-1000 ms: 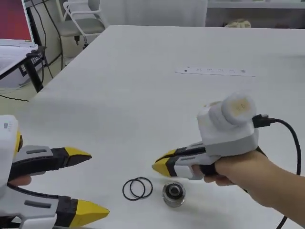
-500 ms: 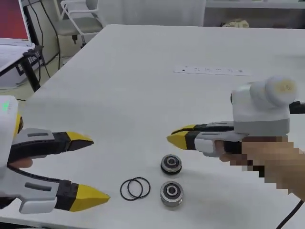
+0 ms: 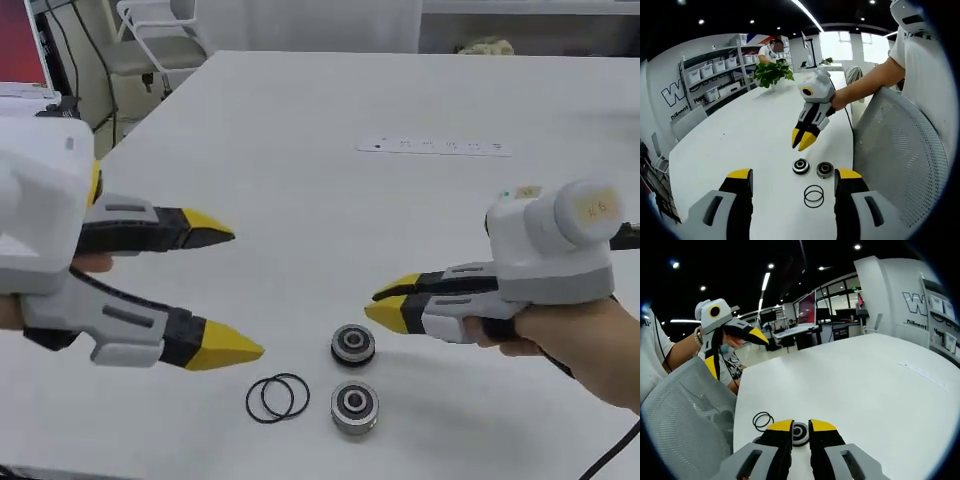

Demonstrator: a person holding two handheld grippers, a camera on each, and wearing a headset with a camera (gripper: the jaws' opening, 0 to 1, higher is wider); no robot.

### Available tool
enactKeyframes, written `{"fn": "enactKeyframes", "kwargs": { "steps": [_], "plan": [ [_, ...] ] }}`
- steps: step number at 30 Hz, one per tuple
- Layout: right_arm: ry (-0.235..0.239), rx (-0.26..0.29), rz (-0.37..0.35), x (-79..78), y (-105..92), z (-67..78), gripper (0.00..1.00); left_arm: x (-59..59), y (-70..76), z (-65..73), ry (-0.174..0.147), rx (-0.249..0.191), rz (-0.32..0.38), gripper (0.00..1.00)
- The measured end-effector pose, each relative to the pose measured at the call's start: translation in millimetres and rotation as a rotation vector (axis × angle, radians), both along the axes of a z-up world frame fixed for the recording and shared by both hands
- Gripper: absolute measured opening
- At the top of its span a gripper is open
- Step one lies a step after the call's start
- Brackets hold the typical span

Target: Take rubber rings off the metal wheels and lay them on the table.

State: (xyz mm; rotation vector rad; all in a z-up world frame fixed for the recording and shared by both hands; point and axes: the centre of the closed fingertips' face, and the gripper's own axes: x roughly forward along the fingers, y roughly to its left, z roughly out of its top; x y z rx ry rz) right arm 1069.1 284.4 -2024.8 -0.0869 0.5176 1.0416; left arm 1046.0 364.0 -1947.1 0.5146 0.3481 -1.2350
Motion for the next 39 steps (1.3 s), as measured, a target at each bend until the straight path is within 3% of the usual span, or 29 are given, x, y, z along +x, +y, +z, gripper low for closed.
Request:
{"fn": "enactKeyframes", "kwargs": {
  "steps": [6, 8, 13, 17, 21, 24, 29, 34, 39],
  "plan": [
    [0.005, -0.036, 0.017, -2.3, -4.9, -10.1, 0.09, 12.7, -30.3, 13.5, -0.029, -0.034, -0.064, 0.61],
    [0.01, -0.038, 0.025, -4.8, -5.4, -12.5, 0.09, 16.2, -37.9, 12.5, -0.025, -0.038, -0.076, 0.59],
    [0.022, -0.06, 0.03, -7.4, -8.0, -19.8, 0.09, 25.5, -60.3, 4.8, -0.03, -0.047, -0.101, 0.56],
    [0.034, -0.072, 0.035, -9.7, -7.5, -25.6, 0.09, 28.7, -80.5, -2.4, -0.039, -0.07, -0.13, 0.48],
    [0.041, -0.091, 0.045, -12.1, -7.5, -33.0, 0.1, 31.9, -93.2, -20.0, -0.021, -0.085, -0.124, 0.44],
    [0.04, -0.109, 0.058, -14.1, -8.6, -37.0, 0.1, 34.9, -94.0, -31.8, -0.023, -0.086, -0.092, 0.4],
    [0.046, -0.117, 0.066, -14.2, -9.0, -40.8, 0.1, 34.0, -89.2, -45.8, 0.015, -0.109, -0.059, 0.38],
    [0.048, -0.13, 0.074, -14.8, -7.8, -45.0, 0.11, 29.1, -84.8, -71.7, 0.044, -0.061, -0.048, 0.3],
    [0.044, -0.141, 0.072, -14.4, -6.8, -48.2, 0.15, 25.2, -85.4, -86.6, 0.071, -0.031, -0.048, 0.22]
  ]
}}
